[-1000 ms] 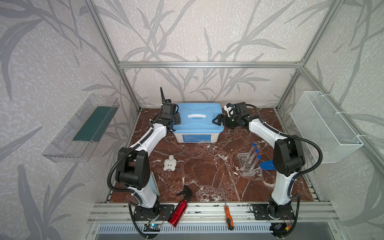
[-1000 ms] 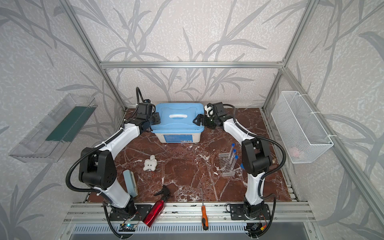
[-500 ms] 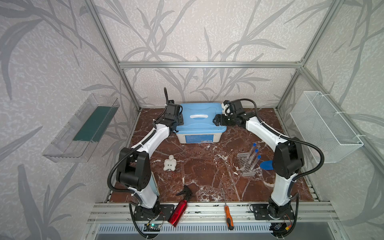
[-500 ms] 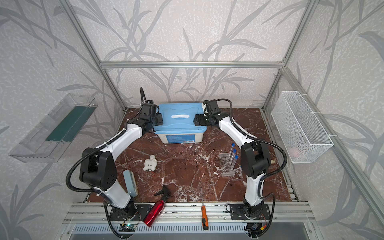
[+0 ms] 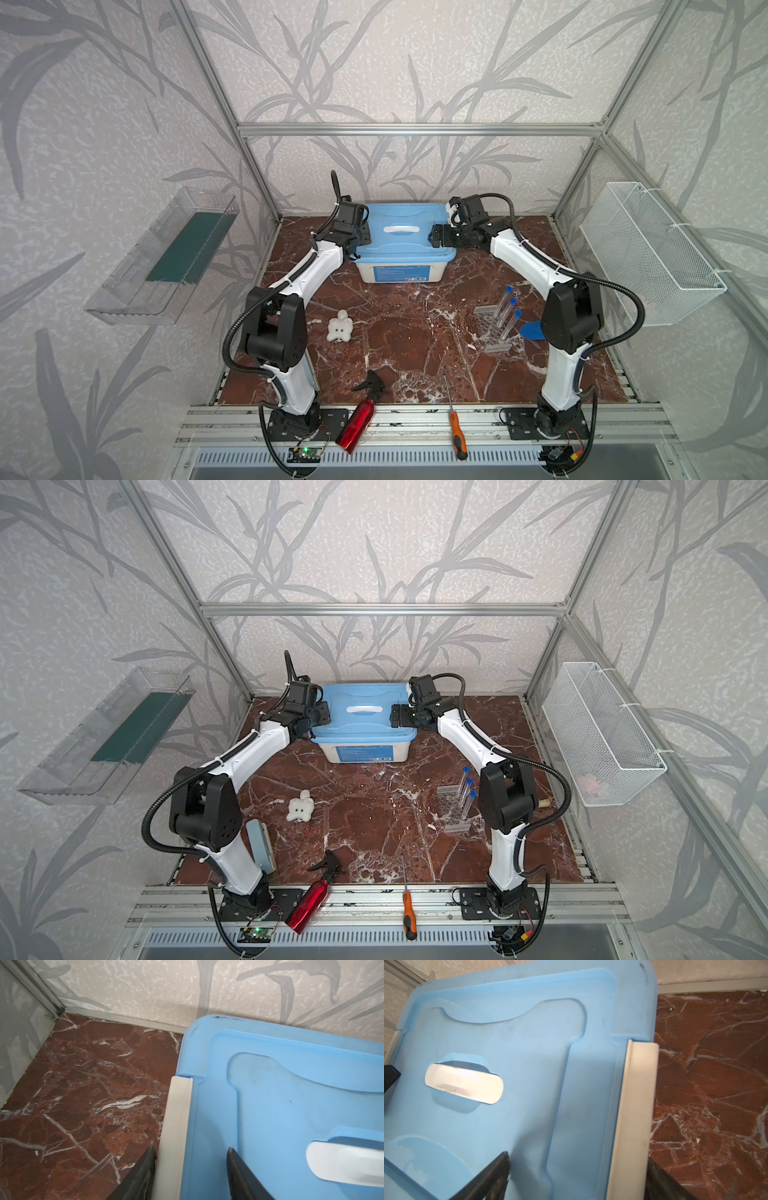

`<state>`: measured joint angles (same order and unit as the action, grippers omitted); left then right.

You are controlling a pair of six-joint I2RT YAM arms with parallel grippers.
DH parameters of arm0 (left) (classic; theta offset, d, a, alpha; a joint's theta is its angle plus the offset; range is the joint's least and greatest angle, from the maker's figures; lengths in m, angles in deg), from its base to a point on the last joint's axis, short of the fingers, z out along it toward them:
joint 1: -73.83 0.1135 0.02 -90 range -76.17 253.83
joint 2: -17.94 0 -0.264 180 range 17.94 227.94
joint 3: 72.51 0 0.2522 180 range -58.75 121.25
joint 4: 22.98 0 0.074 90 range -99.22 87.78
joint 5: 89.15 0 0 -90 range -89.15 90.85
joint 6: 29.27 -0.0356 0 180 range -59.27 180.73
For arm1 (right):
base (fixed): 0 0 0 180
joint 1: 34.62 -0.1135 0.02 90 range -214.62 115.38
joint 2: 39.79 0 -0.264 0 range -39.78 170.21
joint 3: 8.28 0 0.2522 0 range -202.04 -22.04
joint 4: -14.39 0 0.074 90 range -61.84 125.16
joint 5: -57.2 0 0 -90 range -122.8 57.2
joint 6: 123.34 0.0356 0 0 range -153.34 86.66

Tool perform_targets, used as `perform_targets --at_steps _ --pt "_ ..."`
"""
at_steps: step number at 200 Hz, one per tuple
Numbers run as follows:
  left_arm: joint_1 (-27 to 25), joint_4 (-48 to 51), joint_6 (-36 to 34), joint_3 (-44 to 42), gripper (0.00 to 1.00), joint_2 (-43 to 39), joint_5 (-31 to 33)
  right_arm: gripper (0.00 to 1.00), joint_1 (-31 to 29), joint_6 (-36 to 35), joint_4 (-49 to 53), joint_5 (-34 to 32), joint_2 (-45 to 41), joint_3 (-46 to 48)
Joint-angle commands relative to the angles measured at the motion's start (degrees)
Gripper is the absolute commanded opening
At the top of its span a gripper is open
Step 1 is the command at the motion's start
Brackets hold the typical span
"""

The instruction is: Organize the chemistry lab equipment

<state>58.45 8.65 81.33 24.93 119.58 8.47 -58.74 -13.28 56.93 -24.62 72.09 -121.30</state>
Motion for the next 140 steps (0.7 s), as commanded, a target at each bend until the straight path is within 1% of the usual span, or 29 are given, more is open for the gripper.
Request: perform_targets --at_steps 1,21,48,61,83,96,102,122,133,140 --pt "-2.79 2.44 2.16 2.09 0.58 1.09 -10.46 0.95 -0.55 -2.57 1.66 4.88 -2.06 0.47" --pt "-1.66 2.91 1.88 2.72 0.61 -0.37 -9.86 1.00 -0.32 -3.59 2.06 3.57 -3.78 0.59" --pt "0.52 5.34 1.24 5.80 0.70 -2.56 -10.29 0.99 0.19 -4.71 6.68 1.06 -5.48 -1.66" --pt "1.68 6.87 0.79 7.25 0.74 -4.10 -10.71 0.99 0.85 -5.27 7.27 -0.54 -7.39 -1.66" --pt "3.51 7.88 0.41 6.56 0.81 -7.99 -10.33 0.99 2.37 -5.91 8.37 -0.85 -11.15 -0.92" --pt "4.52 7.93 0.73 4.18 0.84 -11.03 -10.50 0.99 3.19 -6.49 8.92 -1.24 -13.73 0.47" --pt "4.93 7.81 0.84 2.59 0.85 -12.64 -10.66 0.99 3.56 -6.79 8.93 -1.41 -16.41 1.51" --pt "5.66 6.13 0.08 -4.58 0.87 -18.63 -9.91 0.99 4.91 -7.70 7.31 -2.43 -23.33 7.86" --pt "6.19 4.86 -0.29 -9.19 0.94 -21.84 -8.60 0.99 5.92 -7.94 5.83 -3.72 -27.60 12.52" --pt "6.85 4.09 -0.30 -11.86 0.95 -23.66 -8.13 0.99 6.84 -8.17 5.53 -4.24 -30.02 15.08"
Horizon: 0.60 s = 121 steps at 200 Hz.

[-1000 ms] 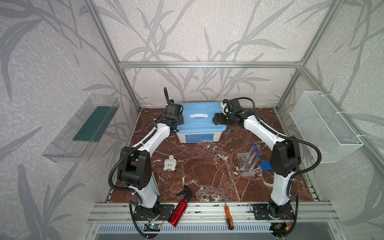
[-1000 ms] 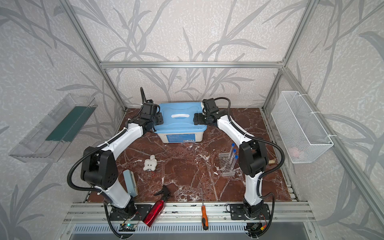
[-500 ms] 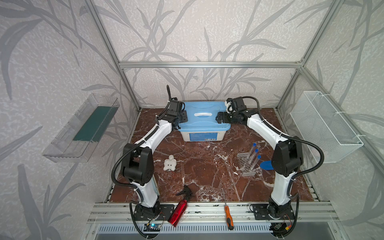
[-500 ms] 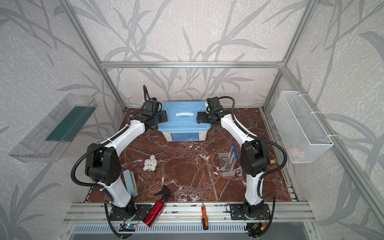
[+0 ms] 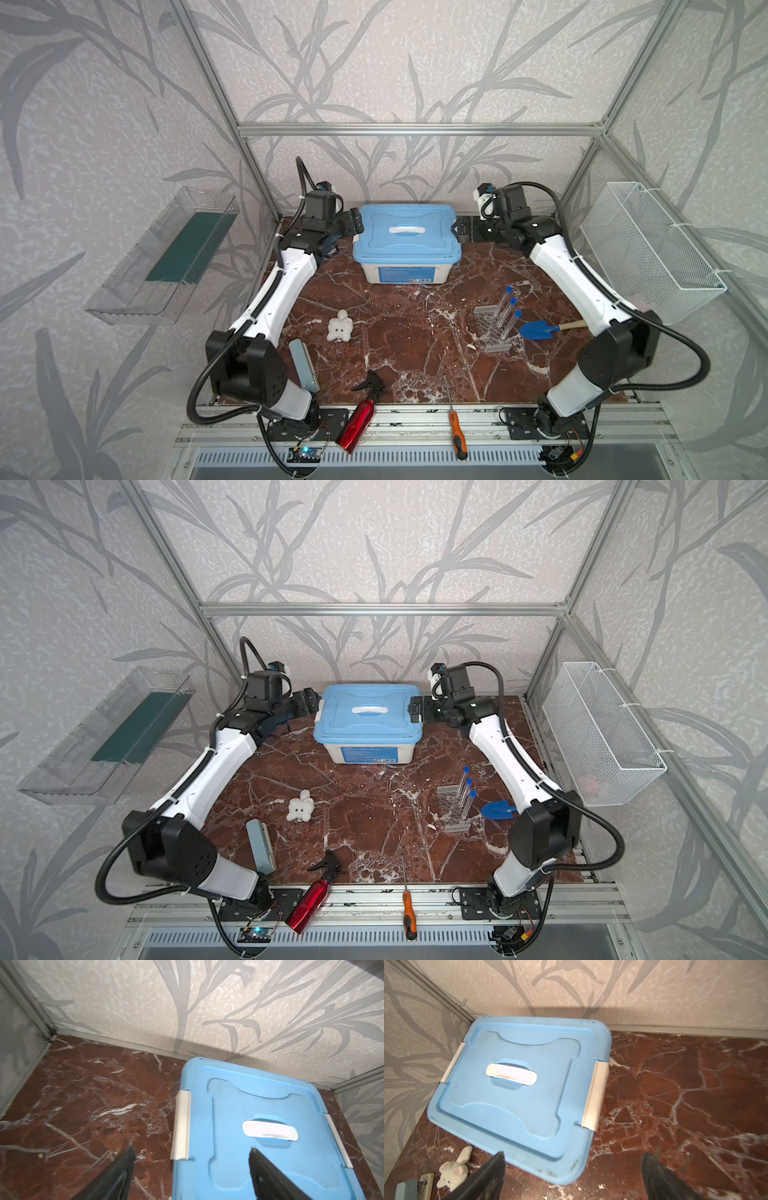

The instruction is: Organize the chemistry lab equipment

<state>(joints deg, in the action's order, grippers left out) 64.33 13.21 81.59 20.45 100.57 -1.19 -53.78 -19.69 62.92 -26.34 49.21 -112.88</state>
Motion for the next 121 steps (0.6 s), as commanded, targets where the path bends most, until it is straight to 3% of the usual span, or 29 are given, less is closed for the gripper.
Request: perform_targets --at_steps 1,23,55,80,121 --pt "1.10 -0.56 -0.56 -7.83 0.95 -4.88 1.57 0.99 2.08 -1.82 -0.47 -2.60 -7.42 7.14" --pt "3.46 -1.81 0.24 -14.99 0.95 -9.35 2.45 0.99 6.46 -0.95 0.18 -3.57 -13.91 14.08" --pt "3.93 -5.75 1.82 -24.43 0.96 -14.00 9.92 0.99 15.06 2.77 -6.28 -7.64 -21.14 28.31" --pt "5.87 -4.97 3.58 -25.74 0.96 -12.68 12.66 1.00 21.24 5.43 -9.22 -7.21 -20.94 33.39" --pt "6.66 -8.05 -1.09 -28.83 0.98 -10.91 24.22 0.95 22.27 2.18 -16.31 -12.27 -18.05 39.03"
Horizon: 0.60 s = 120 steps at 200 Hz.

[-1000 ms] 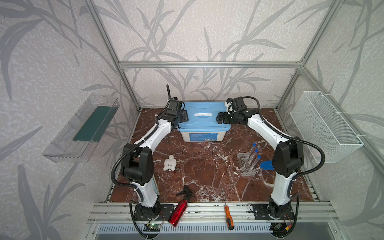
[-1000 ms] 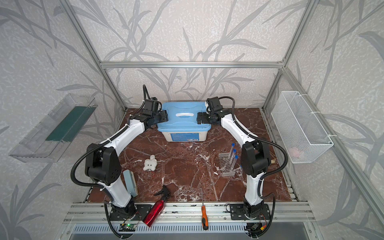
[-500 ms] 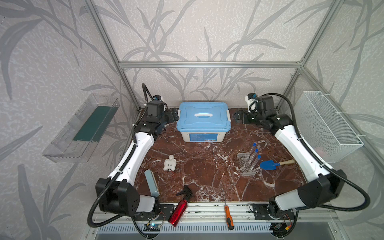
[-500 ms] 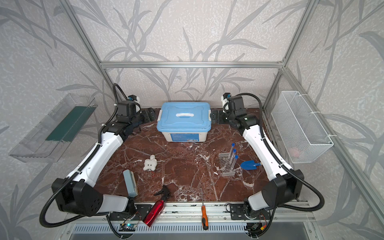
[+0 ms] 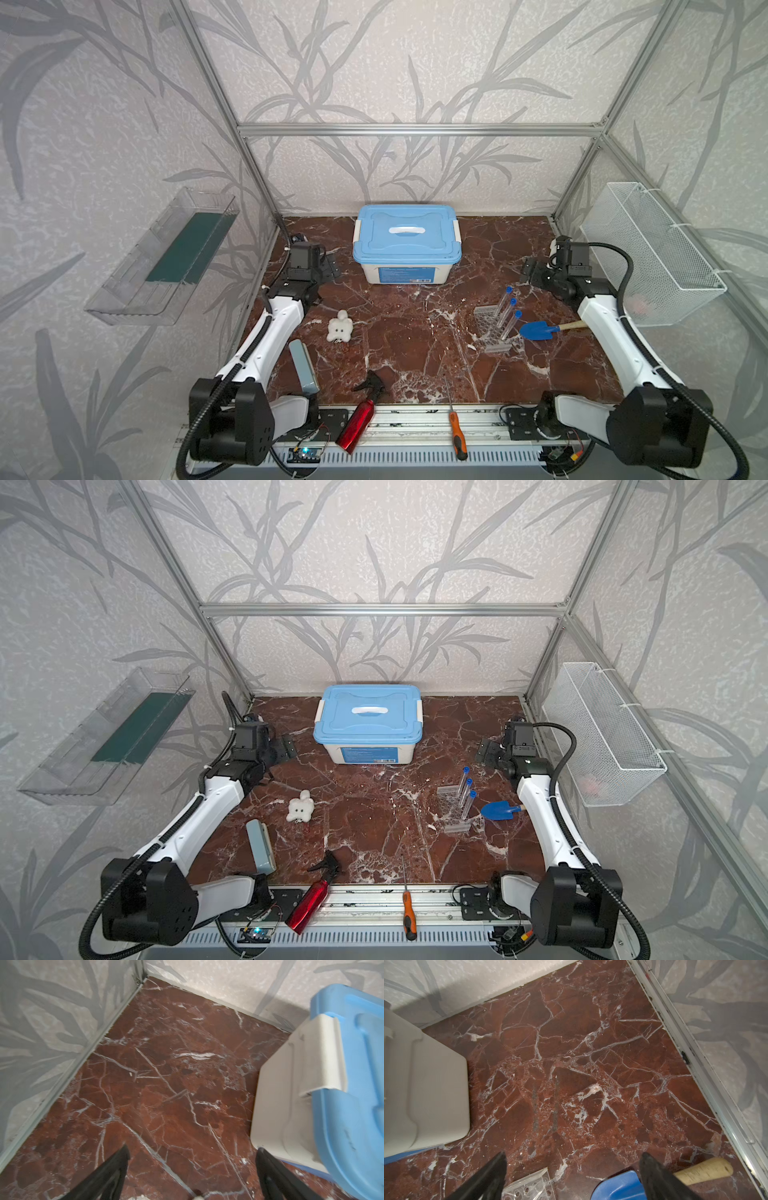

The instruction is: Organize the chemistry lab equipment

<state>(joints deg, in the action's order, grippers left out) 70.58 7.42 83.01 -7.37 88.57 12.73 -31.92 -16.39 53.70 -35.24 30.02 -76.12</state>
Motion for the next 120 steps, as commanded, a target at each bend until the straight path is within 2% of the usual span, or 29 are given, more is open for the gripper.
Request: perform_targets --at_steps 1,16,25,37,59,79,96,120 --pt "0.42 -2.20 -2.68 -1.01 0.98 1.26 10.68 0.96 0.44 -1.12 -7.26 -3.41 1.22 2.42" --pt "1.26 -1.33 -3.81 -1.29 0.99 3.38 15.01 0.95 0.90 -1.51 -10.60 -4.14 2.79 4.60" --pt "1.49 -1.59 -2.19 -1.88 0.99 4.49 18.52 0.96 0.97 -2.23 -12.60 -4.46 4.10 5.59" --pt "2.01 -3.46 -2.66 -3.07 0.99 5.49 19.33 0.96 1.12 -2.67 -14.24 -4.72 5.93 6.25" --pt "2.63 -7.65 -3.72 -4.70 0.99 7.45 18.38 0.96 1.26 -3.76 -14.21 -4.67 9.52 5.39" --pt "2.73 -16.87 -9.06 -8.10 0.99 8.44 16.75 0.96 1.26 -5.75 -16.58 -4.45 12.39 6.05" --pt "3.05 -26.19 -13.31 -12.41 0.98 8.82 13.67 0.98 1.26 -6.68 -23.07 -4.32 12.58 9.54" --pt "4.50 -40.45 -14.45 -18.32 0.97 10.79 7.69 0.99 1.26 -7.53 -36.07 -3.81 11.38 16.97"
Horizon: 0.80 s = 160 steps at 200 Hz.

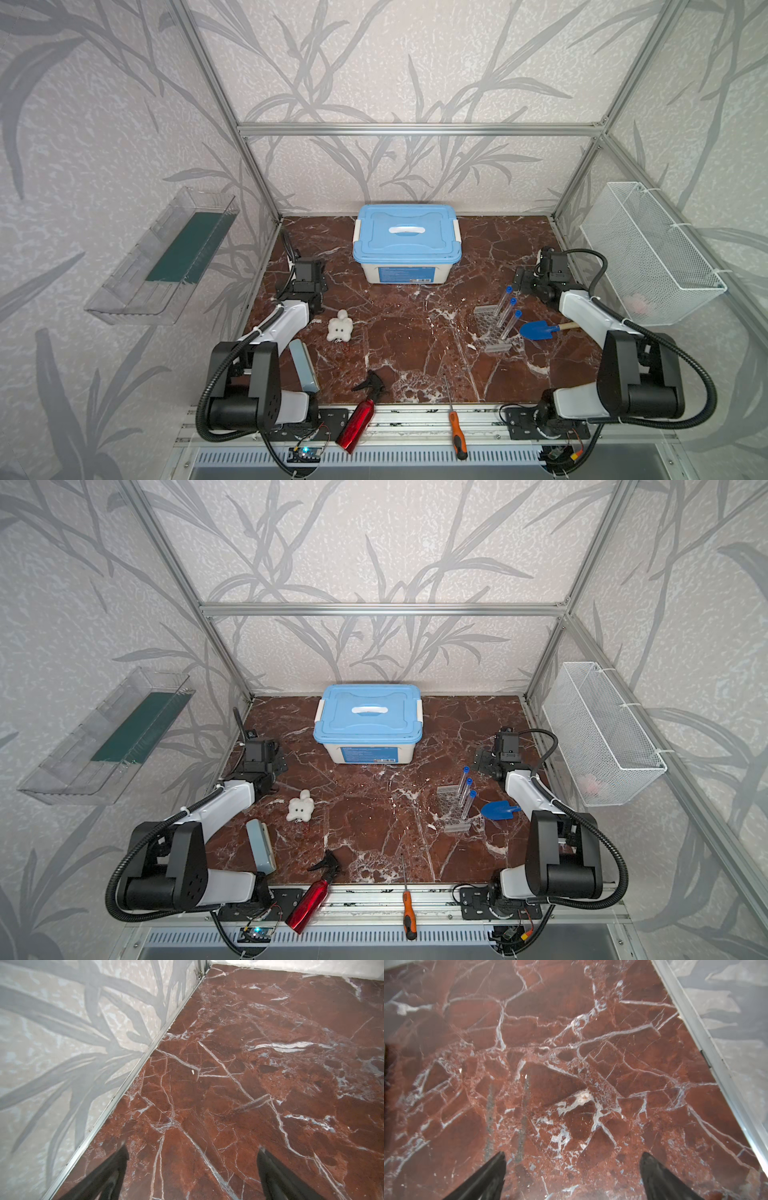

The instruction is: Organize the chemistry lab equipment

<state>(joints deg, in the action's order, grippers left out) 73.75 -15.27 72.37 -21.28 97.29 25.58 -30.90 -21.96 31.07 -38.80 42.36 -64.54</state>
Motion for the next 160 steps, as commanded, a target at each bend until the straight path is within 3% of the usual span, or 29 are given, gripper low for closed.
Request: perform_targets --at_steps 1,20,56,90,128,160 --pt "1.37 -18.21 -3.81 -4.60 0.97 2.18 -5.32 0.99 0.23 -1.96 -13.81 -0.24 -1.00 5.66" --pt "2.18 -21.73 -3.81 -4.60 0.97 5.42 -7.64 1.00 0.16 -2.79 -20.38 0.21 -0.92 9.23" --pt "2.73 -23.11 -5.53 -3.17 0.98 9.33 -13.03 0.99 0.09 -2.90 -23.76 2.90 1.69 9.06" --pt "3.00 -26.11 -6.85 -4.86 0.98 9.09 -17.09 0.99 -2.17 -5.37 -38.07 1.86 0.64 15.64" --pt "3.24 -33.50 -7.68 -9.43 0.99 7.78 -20.27 0.99 -6.39 -9.85 -40.32 -1.00 1.47 16.11" --pt "3.37 -35.99 -9.05 -10.70 0.99 7.75 -23.90 0.99 -6.80 -11.02 -43.79 0.60 1.52 17.84"
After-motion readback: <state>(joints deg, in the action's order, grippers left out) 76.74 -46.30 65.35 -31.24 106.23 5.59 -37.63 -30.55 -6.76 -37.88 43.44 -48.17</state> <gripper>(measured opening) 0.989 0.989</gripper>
